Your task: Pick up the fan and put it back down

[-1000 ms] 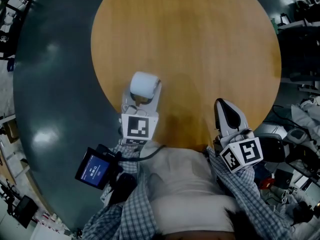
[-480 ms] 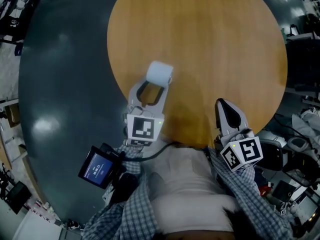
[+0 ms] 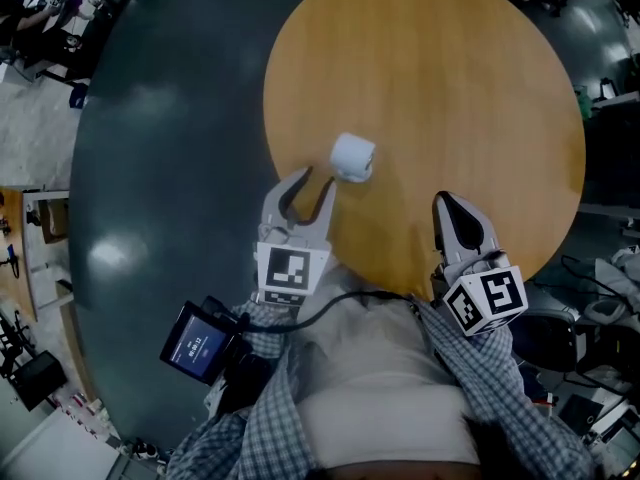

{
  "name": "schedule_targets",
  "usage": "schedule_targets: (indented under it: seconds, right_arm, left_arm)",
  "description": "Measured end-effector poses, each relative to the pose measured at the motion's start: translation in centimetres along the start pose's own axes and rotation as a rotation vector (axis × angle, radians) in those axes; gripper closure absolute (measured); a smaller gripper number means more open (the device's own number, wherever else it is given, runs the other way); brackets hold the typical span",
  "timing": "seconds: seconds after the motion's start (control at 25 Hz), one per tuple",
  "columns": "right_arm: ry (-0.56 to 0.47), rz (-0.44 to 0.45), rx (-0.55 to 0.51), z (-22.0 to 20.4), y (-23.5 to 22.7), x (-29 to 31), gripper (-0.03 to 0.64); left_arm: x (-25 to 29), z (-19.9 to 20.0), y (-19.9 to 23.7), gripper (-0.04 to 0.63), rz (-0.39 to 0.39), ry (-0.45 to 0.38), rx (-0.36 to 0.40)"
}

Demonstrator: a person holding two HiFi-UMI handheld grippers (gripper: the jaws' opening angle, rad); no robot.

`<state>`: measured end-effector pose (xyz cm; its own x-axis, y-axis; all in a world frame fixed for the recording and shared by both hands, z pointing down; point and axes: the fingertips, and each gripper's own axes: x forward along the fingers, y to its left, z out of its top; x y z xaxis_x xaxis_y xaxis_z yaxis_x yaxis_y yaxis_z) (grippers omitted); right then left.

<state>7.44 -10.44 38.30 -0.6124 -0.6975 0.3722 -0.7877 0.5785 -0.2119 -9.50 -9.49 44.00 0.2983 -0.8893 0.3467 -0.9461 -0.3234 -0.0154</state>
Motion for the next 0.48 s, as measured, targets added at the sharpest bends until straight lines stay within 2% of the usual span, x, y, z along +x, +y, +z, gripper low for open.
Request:
schedule_targets:
  seconds: [0.28, 0.48]
  right_arm:
    - [-0.099, -0.014, -0.008, 3.1, 0.8, -0.1, 0.615]
    - [-0.153, -0.023, -0.013, 4.2, 0.5, -0.2, 0.615]
  left_arm:
    - [-2.1, 4.5, 1.7, 0.586, 0.045, -0.087, -0.015]
    - [-2.8, 6.3, 2.0, 0.595, 0.062, -0.113, -0.015]
